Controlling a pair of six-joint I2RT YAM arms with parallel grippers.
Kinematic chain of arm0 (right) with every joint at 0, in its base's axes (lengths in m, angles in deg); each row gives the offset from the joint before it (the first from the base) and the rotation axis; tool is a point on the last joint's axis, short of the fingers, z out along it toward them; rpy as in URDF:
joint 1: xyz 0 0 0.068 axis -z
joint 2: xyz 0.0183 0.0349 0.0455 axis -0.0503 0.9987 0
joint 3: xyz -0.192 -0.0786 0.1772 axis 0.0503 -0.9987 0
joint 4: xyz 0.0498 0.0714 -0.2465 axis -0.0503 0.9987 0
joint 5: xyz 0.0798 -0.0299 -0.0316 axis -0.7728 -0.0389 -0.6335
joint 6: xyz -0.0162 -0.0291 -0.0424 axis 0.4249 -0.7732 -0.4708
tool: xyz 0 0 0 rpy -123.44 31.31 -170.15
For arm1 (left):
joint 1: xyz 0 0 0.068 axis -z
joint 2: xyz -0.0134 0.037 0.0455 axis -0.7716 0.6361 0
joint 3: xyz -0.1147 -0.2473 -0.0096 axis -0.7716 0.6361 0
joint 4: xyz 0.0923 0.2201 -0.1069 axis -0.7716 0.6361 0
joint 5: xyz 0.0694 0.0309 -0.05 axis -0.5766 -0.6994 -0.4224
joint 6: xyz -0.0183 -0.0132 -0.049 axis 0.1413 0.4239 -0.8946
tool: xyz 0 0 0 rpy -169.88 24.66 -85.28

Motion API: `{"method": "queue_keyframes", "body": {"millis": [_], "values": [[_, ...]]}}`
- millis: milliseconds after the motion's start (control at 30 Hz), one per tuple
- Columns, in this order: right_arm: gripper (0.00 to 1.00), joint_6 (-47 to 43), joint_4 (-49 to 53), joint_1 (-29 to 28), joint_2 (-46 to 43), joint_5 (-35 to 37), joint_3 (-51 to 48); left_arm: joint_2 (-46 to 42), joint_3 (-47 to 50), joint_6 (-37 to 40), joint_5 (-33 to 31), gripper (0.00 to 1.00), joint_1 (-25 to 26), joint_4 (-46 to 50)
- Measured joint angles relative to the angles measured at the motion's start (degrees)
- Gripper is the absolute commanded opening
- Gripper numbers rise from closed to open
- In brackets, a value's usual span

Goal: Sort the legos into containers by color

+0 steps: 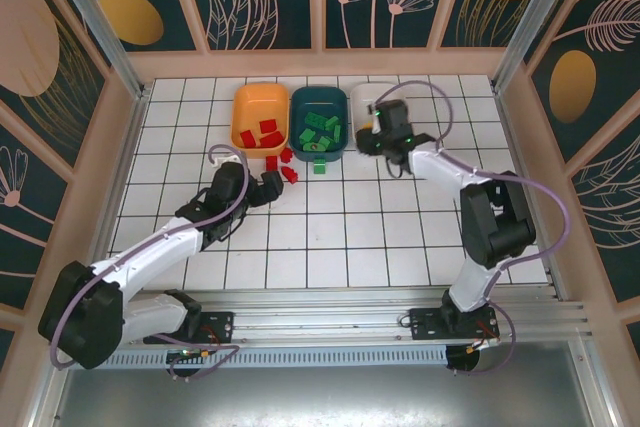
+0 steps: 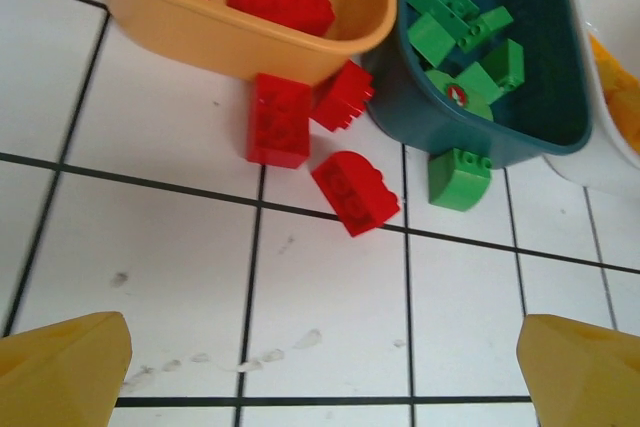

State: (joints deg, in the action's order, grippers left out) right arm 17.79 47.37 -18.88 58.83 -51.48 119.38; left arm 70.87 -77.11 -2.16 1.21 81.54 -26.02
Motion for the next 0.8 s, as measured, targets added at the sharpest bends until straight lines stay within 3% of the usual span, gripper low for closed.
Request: {"method": "queue_keyframes", "body": {"millis": [200,300,367,600,800], "values": [[0.38,-1.9,1.0,2.9,9.7,0.5,10.2,1.6,0.0,-2.8,3.5,0.99,0.0,-1.2],[0.55,-2.5,2.8,2.8,13.6,0.5,14.3,0.9,0.0,-3.7,4.0,0.98,0.0,-1.2],[0.57,-3.0,4.0,2.8,14.9,0.7,16.2,-0.2,0.0,-3.7,4.0,0.99,0.0,-1.3],[0.60,-2.5,4.8,2.4,14.0,2.8,16.6,-2.4,0.0,-3.7,4.0,0.98,0.0,-1.2],[0.57,2.1,0.9,-3.7,2.9,5.7,3.6,-5.8,0.1,-3.7,1.2,0.99,0.0,-0.1]]}}
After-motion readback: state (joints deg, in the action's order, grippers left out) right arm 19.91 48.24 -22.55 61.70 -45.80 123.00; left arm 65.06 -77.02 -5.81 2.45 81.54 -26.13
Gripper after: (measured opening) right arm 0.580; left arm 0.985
